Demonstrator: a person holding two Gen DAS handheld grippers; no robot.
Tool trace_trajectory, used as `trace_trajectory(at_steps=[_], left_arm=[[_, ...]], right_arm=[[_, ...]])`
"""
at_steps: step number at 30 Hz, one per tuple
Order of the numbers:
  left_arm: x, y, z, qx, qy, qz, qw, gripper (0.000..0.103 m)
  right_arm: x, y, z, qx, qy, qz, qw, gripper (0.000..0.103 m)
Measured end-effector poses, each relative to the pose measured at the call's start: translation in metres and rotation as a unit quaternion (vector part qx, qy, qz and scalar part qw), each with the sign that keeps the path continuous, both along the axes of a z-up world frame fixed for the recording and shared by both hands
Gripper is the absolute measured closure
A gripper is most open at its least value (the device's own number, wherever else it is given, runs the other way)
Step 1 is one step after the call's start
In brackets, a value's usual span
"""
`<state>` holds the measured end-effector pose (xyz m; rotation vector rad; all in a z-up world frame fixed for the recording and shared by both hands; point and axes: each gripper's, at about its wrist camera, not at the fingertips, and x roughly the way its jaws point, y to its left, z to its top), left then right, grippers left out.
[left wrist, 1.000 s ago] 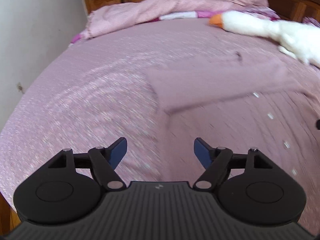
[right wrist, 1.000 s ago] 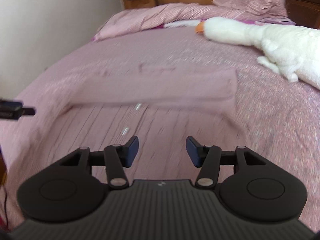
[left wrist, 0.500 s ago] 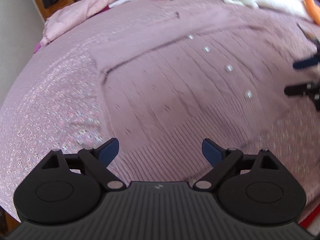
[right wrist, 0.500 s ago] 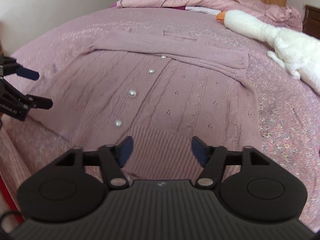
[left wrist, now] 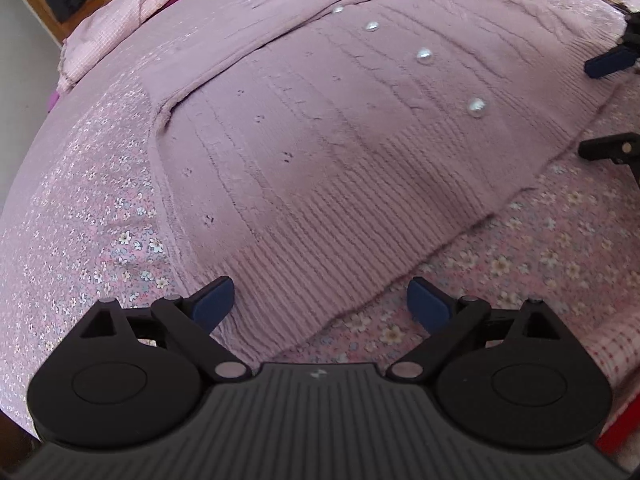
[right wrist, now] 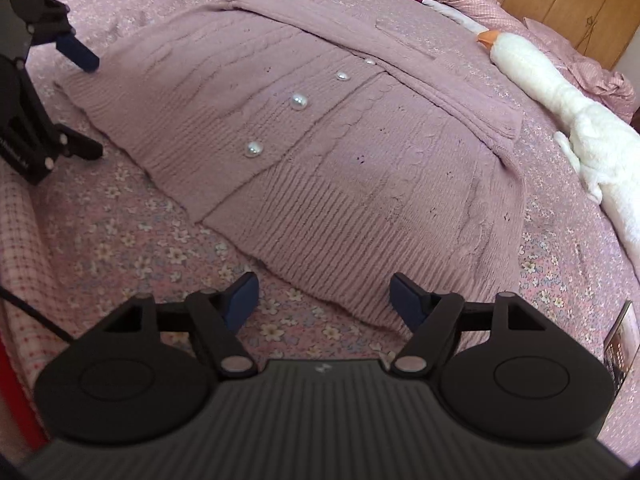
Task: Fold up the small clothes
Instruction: 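Move both tools to the ribbed hem of the cardigan, then grasp the ribbed hem with both grippers and lift it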
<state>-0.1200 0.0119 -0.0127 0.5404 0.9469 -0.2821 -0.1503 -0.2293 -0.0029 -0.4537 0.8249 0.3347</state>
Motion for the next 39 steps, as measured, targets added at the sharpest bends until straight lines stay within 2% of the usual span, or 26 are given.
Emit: trace_trajectory(at_steps=[15,22,24,26,29,31,33,35,38,39], left_arm=[[0.017,-0.006,-0.004,0.01,-0.047,0.025,0.9985,0.006],[0.029,-0.005,-0.006,-0.002,-0.042,0.035,0.9985,0.009],[0.03,-0.006,-0.006,-0.005,-0.042,0.032,0.9986,0.015],[0.031,-0.007,-0.003,-0.019,-0.041,0.03,0.9985,0.032],[0.034,-0.009,-0.001,-0.034,-0.038,0.03,0.9982,0.047],[0.035,-0.009,-0.001,-0.04,-0.039,0.03,0.998,0.053],[0.036,-0.009,0.0,-0.047,-0.039,0.033,0.9976,0.06],[0.037,-0.008,0.003,-0.055,-0.043,0.038,0.9968,0.077],[0.037,-0.005,0.008,-0.065,-0.048,0.042,0.9958,0.085],[0.037,-0.005,0.009,-0.068,-0.048,0.044,0.9956,0.086]], right_arm=[[0.011,0.007,-0.01,-0.02,-0.057,-0.013,0.998,0.028],[0.016,0.003,-0.012,-0.006,-0.048,-0.022,0.999,0.028],[0.018,0.002,-0.012,-0.001,-0.045,-0.024,0.999,0.028],[0.021,0.001,-0.013,0.003,-0.042,-0.025,0.999,0.029],[0.022,0.001,-0.014,0.01,-0.04,-0.025,0.999,0.033],[0.02,0.002,-0.014,0.012,-0.042,-0.02,0.999,0.042],[0.02,0.003,-0.014,0.01,-0.045,-0.017,0.999,0.047],[0.02,0.003,-0.014,0.01,-0.048,-0.018,0.999,0.051],[0.021,0.002,-0.012,0.015,-0.05,-0.023,0.998,0.062],[0.021,0.001,-0.011,0.018,-0.051,-0.026,0.998,0.069]])
